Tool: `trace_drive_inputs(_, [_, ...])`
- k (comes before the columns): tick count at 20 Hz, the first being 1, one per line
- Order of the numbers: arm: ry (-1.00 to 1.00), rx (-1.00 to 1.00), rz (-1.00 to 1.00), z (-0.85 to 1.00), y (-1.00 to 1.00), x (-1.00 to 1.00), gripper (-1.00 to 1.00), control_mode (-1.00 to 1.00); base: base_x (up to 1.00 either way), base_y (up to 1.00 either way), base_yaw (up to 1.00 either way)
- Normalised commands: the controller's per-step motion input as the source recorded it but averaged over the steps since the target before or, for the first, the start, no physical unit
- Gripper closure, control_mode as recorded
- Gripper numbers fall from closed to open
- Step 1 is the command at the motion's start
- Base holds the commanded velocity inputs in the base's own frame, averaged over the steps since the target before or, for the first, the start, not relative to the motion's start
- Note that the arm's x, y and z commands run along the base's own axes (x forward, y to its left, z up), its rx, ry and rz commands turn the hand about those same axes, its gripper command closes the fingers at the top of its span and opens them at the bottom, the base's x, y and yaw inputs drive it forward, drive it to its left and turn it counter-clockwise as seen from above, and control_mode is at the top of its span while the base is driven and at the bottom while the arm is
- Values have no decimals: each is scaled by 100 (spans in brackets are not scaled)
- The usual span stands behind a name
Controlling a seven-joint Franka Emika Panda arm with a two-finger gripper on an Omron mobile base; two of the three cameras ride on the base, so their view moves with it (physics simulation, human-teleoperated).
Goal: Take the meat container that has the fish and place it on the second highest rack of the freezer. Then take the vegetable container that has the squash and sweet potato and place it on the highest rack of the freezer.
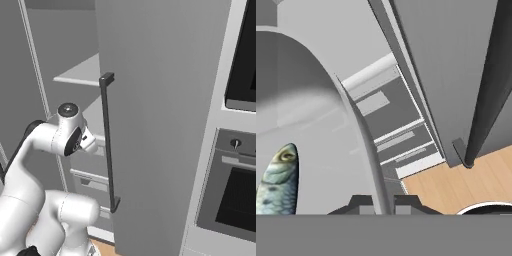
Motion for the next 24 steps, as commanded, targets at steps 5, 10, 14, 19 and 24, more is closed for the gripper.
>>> trace_drive_inputs(5, [0, 0, 0, 0, 0, 0, 100, 100, 30, 14, 0])
trace_drive_inputs(10, [0, 0, -4, 0, 16, 29, 100, -100, 11, 10, 0])
trace_drive_inputs(14, [4, 0, -28, 0, 34, 75, 100, -100, 0, 0, 0])
trace_drive_inputs(19, [5, 0, -32, 0, 9, 50, 100, -100, 0, 0, 0])
trace_drive_inputs(24, [1, 7, -37, -2, 1, 7, 100, -100, 0, 0, 0])
